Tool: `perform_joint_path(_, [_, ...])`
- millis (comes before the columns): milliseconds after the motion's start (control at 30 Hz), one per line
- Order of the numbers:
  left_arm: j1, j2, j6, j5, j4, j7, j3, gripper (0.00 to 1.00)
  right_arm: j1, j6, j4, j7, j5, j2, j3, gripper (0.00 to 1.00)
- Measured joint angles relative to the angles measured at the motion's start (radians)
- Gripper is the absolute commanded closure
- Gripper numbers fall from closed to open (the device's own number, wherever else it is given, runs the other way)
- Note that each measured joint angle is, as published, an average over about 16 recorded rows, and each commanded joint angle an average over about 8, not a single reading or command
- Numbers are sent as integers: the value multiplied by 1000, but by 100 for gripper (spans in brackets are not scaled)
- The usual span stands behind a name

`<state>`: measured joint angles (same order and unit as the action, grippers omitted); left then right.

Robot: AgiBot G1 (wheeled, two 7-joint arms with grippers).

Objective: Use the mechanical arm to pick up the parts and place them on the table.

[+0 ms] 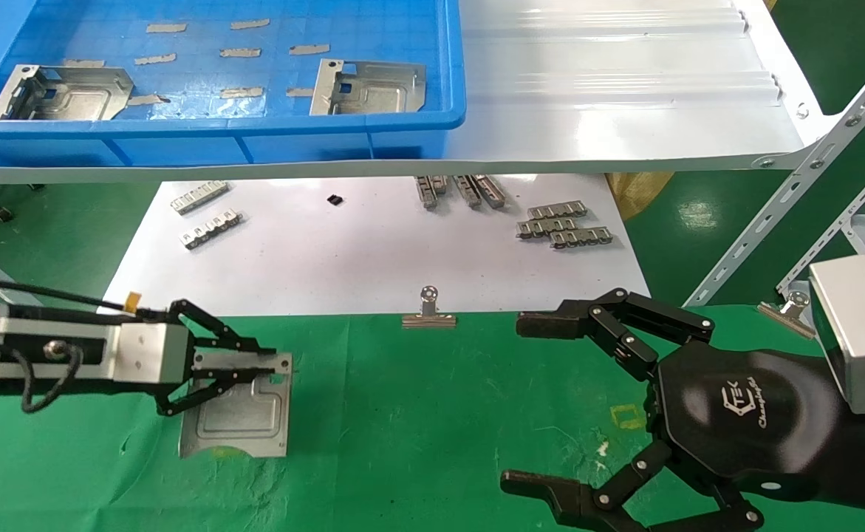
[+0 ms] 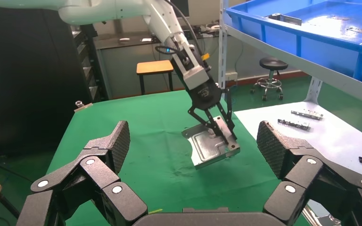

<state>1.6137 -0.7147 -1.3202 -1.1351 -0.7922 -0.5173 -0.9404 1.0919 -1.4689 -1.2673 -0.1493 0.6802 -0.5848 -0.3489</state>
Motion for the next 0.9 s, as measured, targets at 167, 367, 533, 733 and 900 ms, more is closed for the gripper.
perform_joint_path(167, [-40,3,30,-1,8,-27,-2,1,0,0,0,0,0,0,0,0])
perform_joint_path(367, [-59,5,39,-3,15,-45,-4,0,0,0,0,0,0,0,0,0])
perform_joint_path(533, [-57,10,21,8,24,-40,-2,0,0,0,0,0,0,0,0,0])
perform_joint_path(733, [-65,24,-33,58,48,-6,8,0,0,0,0,0,0,0,0,0])
perform_joint_path(900, [-82,36,-78,112,75,28,19,0,0,0,0,0,0,0,0,0])
